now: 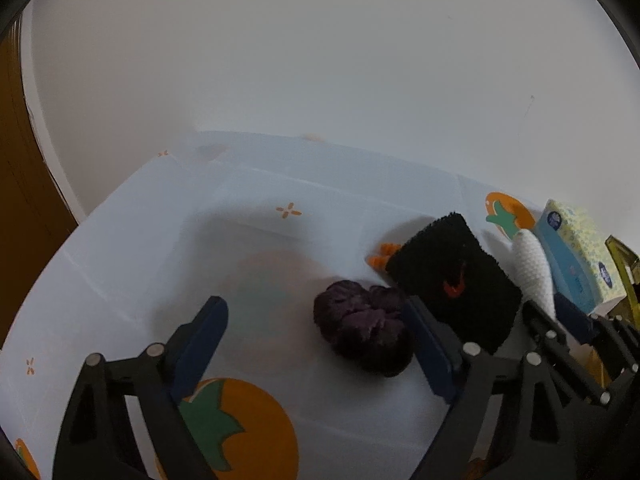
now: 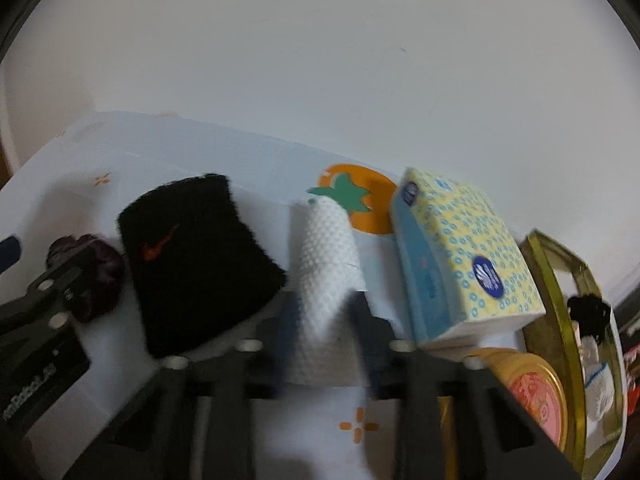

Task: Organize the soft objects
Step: 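Grasp the white waffle cloth upright with the right gripper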

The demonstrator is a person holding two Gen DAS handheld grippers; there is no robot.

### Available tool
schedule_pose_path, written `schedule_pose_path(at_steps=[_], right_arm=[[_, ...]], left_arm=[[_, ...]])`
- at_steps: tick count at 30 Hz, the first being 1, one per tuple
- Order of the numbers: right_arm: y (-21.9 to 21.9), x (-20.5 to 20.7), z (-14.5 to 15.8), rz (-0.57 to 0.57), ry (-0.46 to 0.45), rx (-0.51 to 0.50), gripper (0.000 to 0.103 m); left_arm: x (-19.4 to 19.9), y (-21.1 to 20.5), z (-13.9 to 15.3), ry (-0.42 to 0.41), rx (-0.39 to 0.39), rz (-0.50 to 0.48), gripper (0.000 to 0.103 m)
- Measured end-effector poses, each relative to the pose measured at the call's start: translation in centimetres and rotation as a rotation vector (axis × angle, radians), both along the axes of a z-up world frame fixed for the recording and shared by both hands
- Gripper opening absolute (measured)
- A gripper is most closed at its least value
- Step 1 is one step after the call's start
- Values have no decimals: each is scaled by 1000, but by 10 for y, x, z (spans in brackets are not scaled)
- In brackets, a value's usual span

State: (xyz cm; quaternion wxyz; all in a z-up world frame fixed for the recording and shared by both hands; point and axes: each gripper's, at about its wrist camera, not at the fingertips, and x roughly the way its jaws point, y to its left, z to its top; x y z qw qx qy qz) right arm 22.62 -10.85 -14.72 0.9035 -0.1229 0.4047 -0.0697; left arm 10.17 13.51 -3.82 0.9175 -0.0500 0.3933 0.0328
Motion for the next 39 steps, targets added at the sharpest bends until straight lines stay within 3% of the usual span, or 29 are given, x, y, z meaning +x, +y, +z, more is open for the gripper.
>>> schedule_pose_path(at_steps=[3,5,9,17,18,22,24,29,33,36,39], right_arm=[[19,-12,6,78,-47,-51,26],[30,-25,11,118,-100,-91,26],[40,-42,19,165,-169,-120,26],[19,-45,30,69,-185,1,26],[17,-42,30,55,-172,12,28],[5,-30,22,17,-122,60,53],[0,-25,19,11,-120,77,54],[-6,-12,6,25,-15,134,54],[-13,-11,3,21,5,180,54],[-14,-13,3,41,18,220,36],[-16,-15,5,55,5,254,28]], left_arm=[[0,12,-1,-3,-64,26,80],[-2,22,-3,-1,-109,54,80],[-6,28,-2,-10,-126,76,77],[-11,32,0,-23,-132,71,77],[-12,33,1,-27,-132,73,77],[-19,31,2,-50,-124,73,68],[-20,30,3,-56,-124,72,68],[-21,34,2,-52,-135,79,68],[-21,35,4,-51,-135,83,68],[-20,37,5,-65,-129,87,68],[-26,42,10,-102,-120,91,68]])
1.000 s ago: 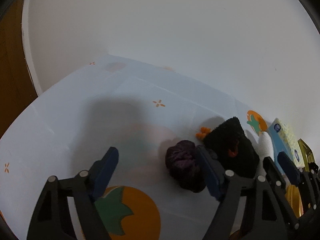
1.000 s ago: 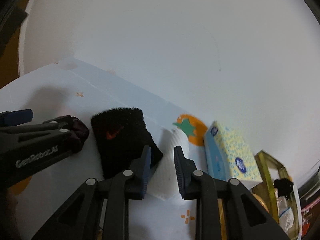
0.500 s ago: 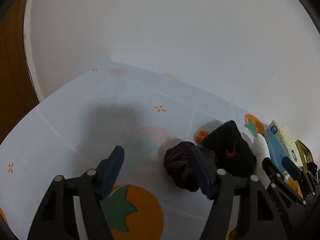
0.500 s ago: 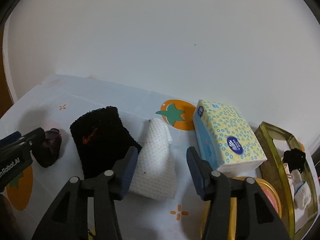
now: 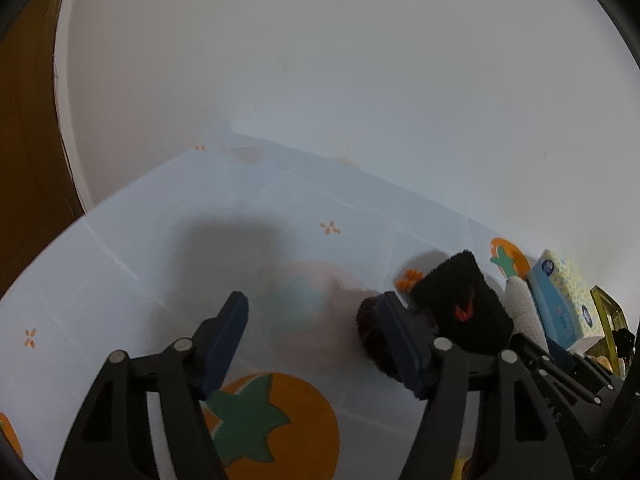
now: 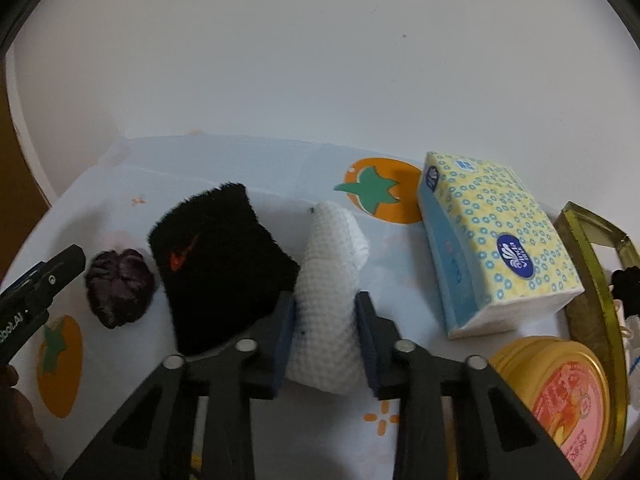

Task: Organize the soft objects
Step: 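Grasp the white waffle cloth upright with the right gripper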

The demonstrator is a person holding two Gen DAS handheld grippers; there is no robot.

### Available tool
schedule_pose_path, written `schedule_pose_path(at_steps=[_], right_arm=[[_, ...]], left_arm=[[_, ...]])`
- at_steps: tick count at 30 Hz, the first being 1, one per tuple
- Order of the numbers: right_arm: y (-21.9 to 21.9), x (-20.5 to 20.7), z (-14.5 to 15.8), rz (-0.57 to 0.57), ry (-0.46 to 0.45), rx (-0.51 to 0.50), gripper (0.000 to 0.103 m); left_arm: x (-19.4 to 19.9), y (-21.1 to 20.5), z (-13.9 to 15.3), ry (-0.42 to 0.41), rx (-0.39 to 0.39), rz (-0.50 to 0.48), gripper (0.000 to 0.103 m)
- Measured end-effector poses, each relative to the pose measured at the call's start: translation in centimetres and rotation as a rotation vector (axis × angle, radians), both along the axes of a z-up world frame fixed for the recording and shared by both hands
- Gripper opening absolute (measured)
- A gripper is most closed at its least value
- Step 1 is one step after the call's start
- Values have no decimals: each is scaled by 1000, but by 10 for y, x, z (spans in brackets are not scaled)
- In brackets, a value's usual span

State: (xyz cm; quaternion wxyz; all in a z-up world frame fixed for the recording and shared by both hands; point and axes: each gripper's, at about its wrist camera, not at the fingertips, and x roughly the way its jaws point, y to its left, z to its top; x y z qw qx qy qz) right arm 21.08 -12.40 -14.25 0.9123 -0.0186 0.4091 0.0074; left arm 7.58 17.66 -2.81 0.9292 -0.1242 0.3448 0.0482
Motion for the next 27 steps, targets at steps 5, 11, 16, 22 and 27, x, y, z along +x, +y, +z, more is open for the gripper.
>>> schedule_pose_path(at_steps=[5,11,16,22,27], right_arm=[[-19,-13,21,43,-78,224,23],[-40,-37,59,110,-264,402,23],[-59,-53,71,105,-327,424,23],[-78,-73,72,81,-335,431,23],[-88,-101,79,81,-387,395,23]], left_arm=[[-8,14,12,-70,-51,8,68],[-15,32,19,-104,-89,17,68],[-16,34,20,-102,-101,-3,68],[-4,11,9,-33,-63,-107,70],[9,-4,-5,32,-77,-147,70]])
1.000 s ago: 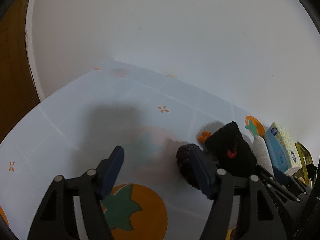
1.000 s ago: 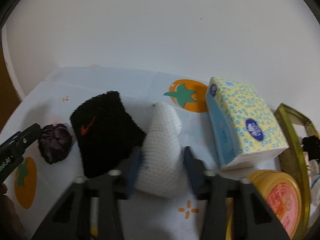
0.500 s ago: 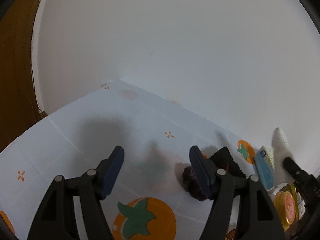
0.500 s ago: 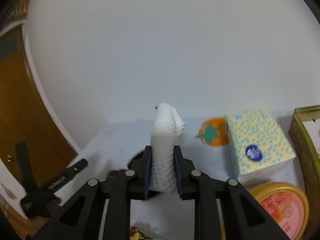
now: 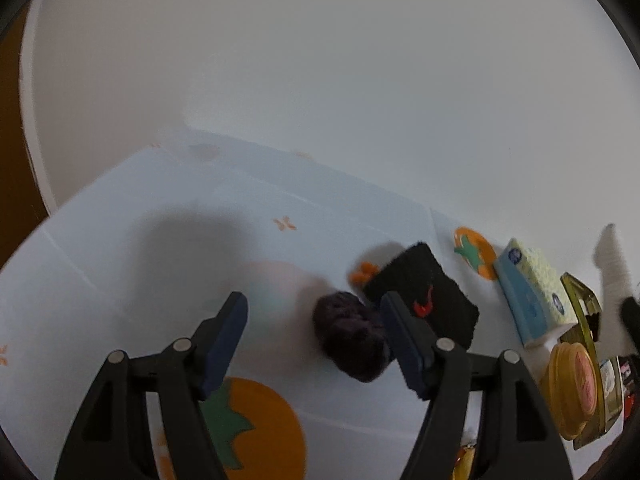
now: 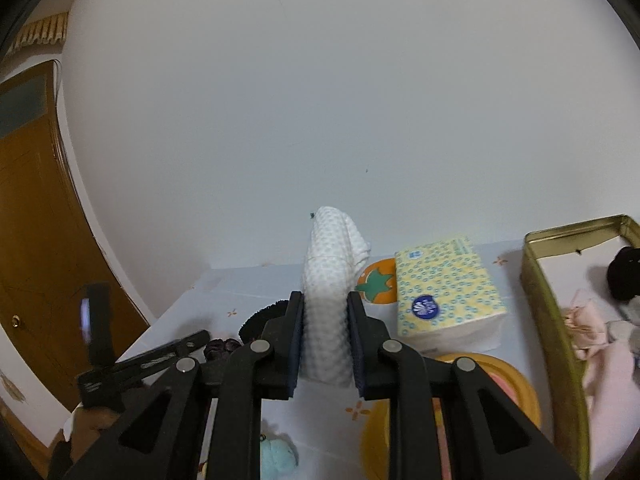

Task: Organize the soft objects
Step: 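Grasp the white waffle cloth upright with the right gripper, then grasp the purple scrunchie with the left gripper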

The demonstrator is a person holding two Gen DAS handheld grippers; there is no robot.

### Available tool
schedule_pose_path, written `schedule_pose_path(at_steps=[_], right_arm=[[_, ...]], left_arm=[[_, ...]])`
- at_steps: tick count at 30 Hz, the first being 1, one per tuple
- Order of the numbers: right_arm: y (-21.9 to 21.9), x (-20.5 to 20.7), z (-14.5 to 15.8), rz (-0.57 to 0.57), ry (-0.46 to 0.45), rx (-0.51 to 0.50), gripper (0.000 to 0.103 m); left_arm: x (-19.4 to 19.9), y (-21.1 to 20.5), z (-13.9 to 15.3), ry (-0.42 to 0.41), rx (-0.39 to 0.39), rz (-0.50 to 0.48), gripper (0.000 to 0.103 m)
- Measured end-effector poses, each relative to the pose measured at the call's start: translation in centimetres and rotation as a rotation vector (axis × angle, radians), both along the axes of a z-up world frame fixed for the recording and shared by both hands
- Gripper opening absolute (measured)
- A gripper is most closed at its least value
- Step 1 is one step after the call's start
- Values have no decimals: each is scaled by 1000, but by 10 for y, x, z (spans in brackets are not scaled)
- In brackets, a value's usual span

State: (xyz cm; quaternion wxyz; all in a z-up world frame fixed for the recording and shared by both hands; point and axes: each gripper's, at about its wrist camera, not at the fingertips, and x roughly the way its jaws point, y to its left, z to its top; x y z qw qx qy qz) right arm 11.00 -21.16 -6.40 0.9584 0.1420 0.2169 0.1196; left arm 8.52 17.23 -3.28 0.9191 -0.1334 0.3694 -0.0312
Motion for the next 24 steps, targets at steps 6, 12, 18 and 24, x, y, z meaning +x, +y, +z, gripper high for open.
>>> schedule_pose_path(at_steps=[6,12,18,24], right_arm=[[-13,-15,6,-30,-35,-6,23],[-11,-11,0,-36,-5,-4,23],[-16,-16,5,-51,-37,-3,23],[-16,-18,4,-43,-27,-3,23]], left_arm=[[15,-8,-15,93,-19,-20,71],[14,-15,-15,100,7,-20,70],[12,-13,-16,89,-71,-98,34],[5,-8,-13,69,-95,-94,28]])
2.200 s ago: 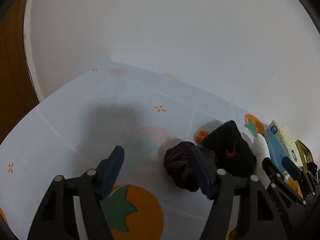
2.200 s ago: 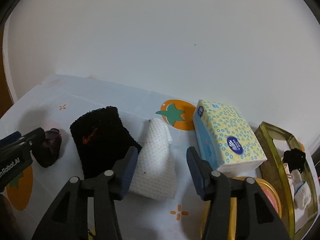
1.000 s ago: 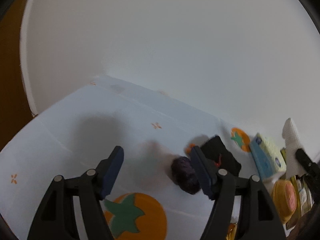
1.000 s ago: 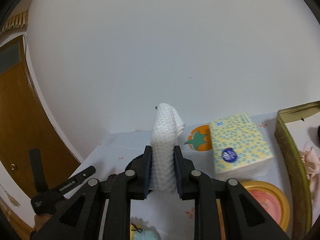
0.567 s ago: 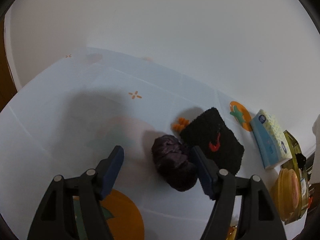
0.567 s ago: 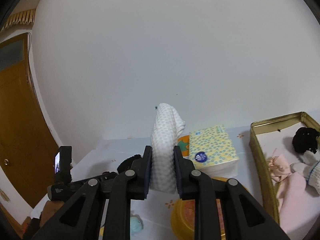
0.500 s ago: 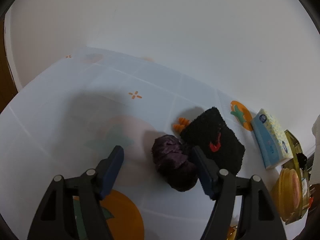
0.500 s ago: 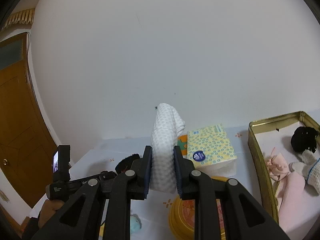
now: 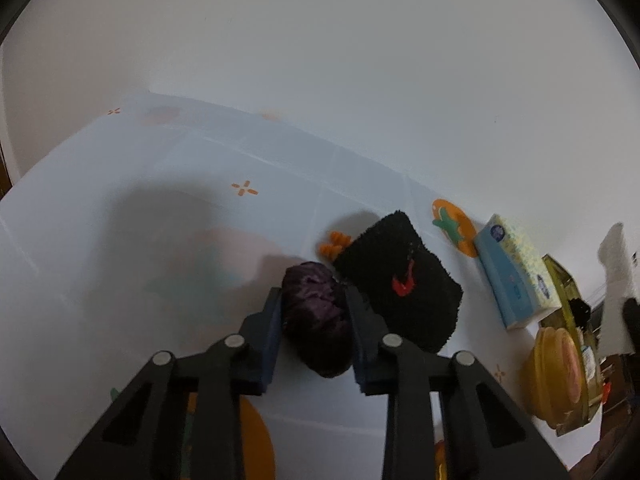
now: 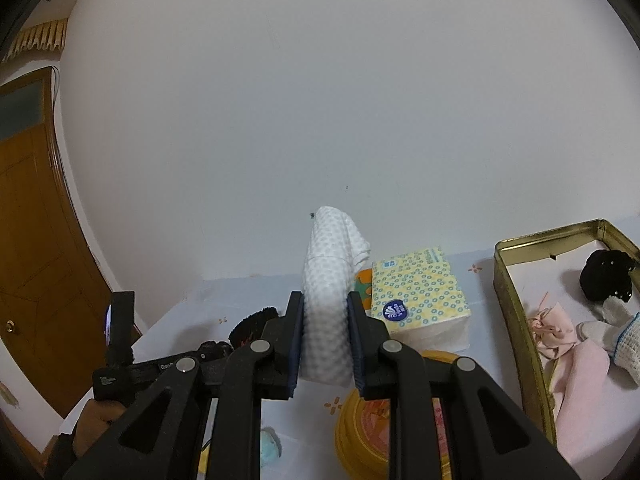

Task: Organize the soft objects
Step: 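Grasp the purple scrunchie with the left gripper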

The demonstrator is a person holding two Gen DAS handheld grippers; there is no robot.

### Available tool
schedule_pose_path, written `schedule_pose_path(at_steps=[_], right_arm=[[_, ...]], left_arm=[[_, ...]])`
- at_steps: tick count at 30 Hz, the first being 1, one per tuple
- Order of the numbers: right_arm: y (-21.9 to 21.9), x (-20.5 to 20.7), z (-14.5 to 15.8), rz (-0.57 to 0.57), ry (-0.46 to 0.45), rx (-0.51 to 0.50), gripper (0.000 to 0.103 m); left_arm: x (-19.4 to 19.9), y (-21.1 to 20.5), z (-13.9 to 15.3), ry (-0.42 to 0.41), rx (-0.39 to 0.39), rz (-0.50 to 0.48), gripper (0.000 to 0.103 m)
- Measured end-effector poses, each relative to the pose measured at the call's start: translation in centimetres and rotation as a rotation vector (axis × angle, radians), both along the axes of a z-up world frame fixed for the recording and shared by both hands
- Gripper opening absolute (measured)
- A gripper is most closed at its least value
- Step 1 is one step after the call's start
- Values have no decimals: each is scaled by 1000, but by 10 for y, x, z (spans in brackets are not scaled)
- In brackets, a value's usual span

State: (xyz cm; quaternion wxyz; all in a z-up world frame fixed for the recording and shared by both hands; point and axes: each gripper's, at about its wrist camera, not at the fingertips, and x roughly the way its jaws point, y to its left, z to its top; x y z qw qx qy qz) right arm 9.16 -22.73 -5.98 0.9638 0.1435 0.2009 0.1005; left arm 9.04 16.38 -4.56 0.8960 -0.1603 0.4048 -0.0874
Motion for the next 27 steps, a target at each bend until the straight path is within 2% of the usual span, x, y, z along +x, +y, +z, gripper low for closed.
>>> schedule_pose_path(at_steps=[4,8,13,19,22,27], right_arm=[[0,2,0,6,-1,2,23],[1,2,-2,15,-8,2,23],[-7,1,1,25,-15,54,23],[-31,1,2,-16,-14,95,23],[-39,-3,3,-36,-23,90,23],[-49,-10,3,-48,-23,92,23]], left_arm=[[-13,13,8,-36,-33,19,28],[-21,32,20,-103,-102,49,28],[-29,53,31,-182,-177,109,28],[-29,51,35,-194,-144,113,28],[-30,45,37,-209,-102,100,28],[-33,43,38,-219,-84,87,28]])
